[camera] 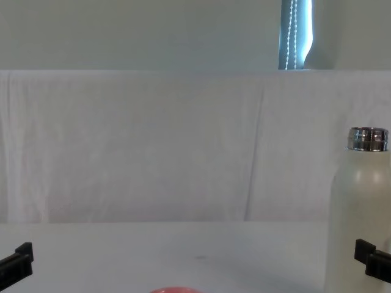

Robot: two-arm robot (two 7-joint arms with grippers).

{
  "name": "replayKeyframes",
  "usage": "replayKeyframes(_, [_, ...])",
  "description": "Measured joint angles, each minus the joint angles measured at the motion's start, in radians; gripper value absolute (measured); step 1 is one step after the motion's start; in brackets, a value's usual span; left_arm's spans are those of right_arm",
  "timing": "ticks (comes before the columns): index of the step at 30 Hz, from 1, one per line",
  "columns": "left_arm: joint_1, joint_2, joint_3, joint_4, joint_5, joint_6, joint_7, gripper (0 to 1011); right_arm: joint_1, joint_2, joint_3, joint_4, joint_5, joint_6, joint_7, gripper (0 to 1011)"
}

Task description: Grasp the thermos with one hand and pour water into the cup lid.

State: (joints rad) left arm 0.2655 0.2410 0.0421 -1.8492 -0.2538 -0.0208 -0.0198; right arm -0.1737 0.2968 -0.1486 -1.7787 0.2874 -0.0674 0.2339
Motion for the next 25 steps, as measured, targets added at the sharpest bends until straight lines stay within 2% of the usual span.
replayKeyframes(25, [0.0,0.0,0.0,0.0,0.0,0.0,0.0,1001,0.0,0.001,-0.001,0.0,0.0,0.001,-0.001,1003])
